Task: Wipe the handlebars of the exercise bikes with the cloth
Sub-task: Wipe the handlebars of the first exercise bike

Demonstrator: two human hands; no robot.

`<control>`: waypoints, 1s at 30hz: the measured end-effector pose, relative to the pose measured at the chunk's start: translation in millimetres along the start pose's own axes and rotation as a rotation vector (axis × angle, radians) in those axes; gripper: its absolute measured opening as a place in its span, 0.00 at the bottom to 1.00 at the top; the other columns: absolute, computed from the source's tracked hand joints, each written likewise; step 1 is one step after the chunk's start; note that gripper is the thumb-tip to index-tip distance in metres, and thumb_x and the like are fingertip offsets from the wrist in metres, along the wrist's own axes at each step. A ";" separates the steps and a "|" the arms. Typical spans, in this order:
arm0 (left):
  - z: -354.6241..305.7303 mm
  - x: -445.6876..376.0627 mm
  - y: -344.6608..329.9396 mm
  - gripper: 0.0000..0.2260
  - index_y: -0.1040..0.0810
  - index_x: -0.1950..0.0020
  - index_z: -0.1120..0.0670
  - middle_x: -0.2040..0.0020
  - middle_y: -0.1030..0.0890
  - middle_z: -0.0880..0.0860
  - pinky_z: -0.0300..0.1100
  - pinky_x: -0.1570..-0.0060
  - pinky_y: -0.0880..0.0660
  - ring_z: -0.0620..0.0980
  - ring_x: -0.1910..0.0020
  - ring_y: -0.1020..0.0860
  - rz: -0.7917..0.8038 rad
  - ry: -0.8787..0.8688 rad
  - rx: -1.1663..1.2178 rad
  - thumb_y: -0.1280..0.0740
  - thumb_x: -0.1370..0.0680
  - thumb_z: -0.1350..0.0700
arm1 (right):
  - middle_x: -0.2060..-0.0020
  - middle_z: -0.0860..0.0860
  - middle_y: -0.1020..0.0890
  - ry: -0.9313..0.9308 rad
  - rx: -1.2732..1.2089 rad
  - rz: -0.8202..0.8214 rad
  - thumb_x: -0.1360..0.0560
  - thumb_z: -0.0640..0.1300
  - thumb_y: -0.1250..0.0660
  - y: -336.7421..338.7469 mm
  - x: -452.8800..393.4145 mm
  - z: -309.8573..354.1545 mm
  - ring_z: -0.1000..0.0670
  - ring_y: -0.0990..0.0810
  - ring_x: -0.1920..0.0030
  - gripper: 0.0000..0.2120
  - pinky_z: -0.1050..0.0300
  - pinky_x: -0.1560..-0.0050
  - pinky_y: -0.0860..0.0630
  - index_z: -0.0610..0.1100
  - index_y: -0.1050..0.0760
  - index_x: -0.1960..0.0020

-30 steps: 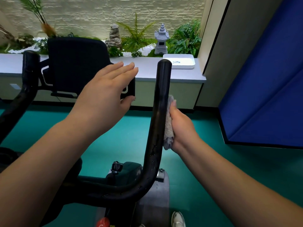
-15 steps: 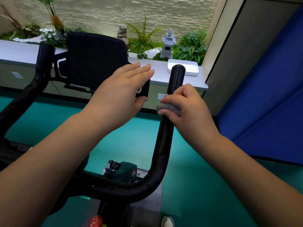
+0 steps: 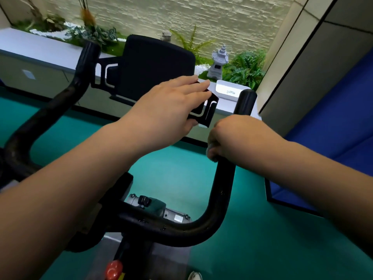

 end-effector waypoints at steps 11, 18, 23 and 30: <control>-0.4 5.8 -2.4 0.29 0.41 0.24 0.49 0.23 0.43 0.45 0.46 0.27 0.45 0.46 0.24 0.48 0.023 -0.019 0.020 0.34 0.22 0.51 | 0.63 0.55 0.19 -0.086 -0.022 0.034 0.30 0.59 0.31 6.3 -1.8 -8.0 0.50 0.20 0.58 0.11 0.56 0.60 0.24 0.53 0.18 0.56; 0.8 5.8 -2.9 0.28 0.39 0.24 0.49 0.23 0.43 0.45 0.46 0.28 0.44 0.45 0.24 0.49 0.017 -0.017 0.047 0.34 0.22 0.51 | 0.62 0.54 0.19 -0.028 0.024 0.035 0.29 0.60 0.32 1.9 -3.7 3.2 0.50 0.21 0.58 0.13 0.56 0.59 0.24 0.52 0.19 0.56; 3.6 6.3 -4.6 0.27 0.39 0.24 0.48 0.23 0.44 0.44 0.48 0.27 0.42 0.44 0.24 0.50 0.025 -0.007 0.070 0.34 0.22 0.52 | 0.64 0.56 0.18 -0.090 -0.100 -0.045 0.32 0.62 0.31 10.5 2.6 -16.3 0.53 0.21 0.60 0.12 0.58 0.65 0.27 0.55 0.18 0.57; -0.9 6.8 -2.4 0.27 0.38 0.25 0.49 0.23 0.43 0.46 0.45 0.28 0.44 0.45 0.24 0.48 0.001 -0.016 0.067 0.34 0.22 0.51 | 0.65 0.57 0.18 -0.052 -0.138 0.066 0.33 0.60 0.30 -1.4 11.5 1.8 0.55 0.21 0.61 0.11 0.58 0.62 0.24 0.56 0.18 0.57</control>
Point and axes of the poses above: each hand's wrist, its own x-axis away from the middle knuckle, its own y-axis out of the back of the hand, z = x × y, the point moved 10 cm from there along -x, towards the middle knuckle
